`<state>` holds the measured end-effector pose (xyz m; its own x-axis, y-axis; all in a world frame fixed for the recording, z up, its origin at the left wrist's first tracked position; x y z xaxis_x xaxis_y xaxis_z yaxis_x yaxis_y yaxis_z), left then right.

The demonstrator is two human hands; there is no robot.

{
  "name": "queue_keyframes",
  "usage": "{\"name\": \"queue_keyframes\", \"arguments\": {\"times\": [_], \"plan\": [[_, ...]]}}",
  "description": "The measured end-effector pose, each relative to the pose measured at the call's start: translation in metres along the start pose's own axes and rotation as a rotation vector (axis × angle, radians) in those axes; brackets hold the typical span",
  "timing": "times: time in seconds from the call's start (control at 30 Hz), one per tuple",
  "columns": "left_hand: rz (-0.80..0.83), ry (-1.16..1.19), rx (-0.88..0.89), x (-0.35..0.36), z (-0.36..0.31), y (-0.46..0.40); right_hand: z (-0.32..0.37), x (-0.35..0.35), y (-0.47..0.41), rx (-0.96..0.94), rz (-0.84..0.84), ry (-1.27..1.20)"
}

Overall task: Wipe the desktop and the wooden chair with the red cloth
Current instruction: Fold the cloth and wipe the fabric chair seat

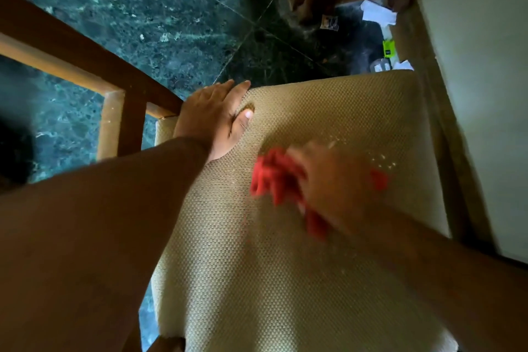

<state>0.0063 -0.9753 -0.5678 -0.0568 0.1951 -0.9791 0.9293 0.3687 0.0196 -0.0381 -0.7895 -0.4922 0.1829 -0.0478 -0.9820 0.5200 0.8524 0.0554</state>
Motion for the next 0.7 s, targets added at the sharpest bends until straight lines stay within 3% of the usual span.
{"name": "queue_keyframes", "arguments": {"times": [0.1, 0.17, 0.27, 0.37, 0.5, 0.57, 0.7], "plan": [[-0.028, 0.029, 0.018, 0.001, -0.002, 0.0, -0.008, 0.003, -0.026, 0.213, -0.108, 0.073], [-0.027, 0.044, 0.022, 0.001, -0.002, 0.0, 0.029, 0.024, 0.009, 0.121, 0.01, 0.079], [-0.013, 0.046, 0.026, -0.002, -0.004, 0.001, 0.076, 0.039, 0.081, -0.166, 0.22, -0.097], [-0.019, 0.05, 0.013, -0.003, -0.003, 0.001, 0.055, 0.029, 0.066, -0.263, 0.215, -0.074], [-0.049, 0.053, 0.013, 0.001, -0.001, 0.001, -0.008, 0.002, -0.021, 0.116, -0.066, 0.141], [-0.051, 0.06, 0.016, 0.003, 0.0, 0.001, 0.006, 0.011, -0.017, 0.169, -0.091, 0.167], [-0.039, 0.056, 0.02, 0.001, -0.001, 0.002, 0.08, 0.042, 0.083, -0.128, 0.225, -0.071]]}}
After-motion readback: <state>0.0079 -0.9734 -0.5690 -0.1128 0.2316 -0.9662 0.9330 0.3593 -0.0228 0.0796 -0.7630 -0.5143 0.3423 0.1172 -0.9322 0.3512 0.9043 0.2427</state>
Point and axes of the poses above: each hand's wrist, its own y-axis away from the middle knuckle, its own x-axis out of the palm, z = x × y, the point moved 8 cm from there along -y, towards the middle knuckle, and after that the axes turned 7 degrees about -z, right-handed, at the moved point
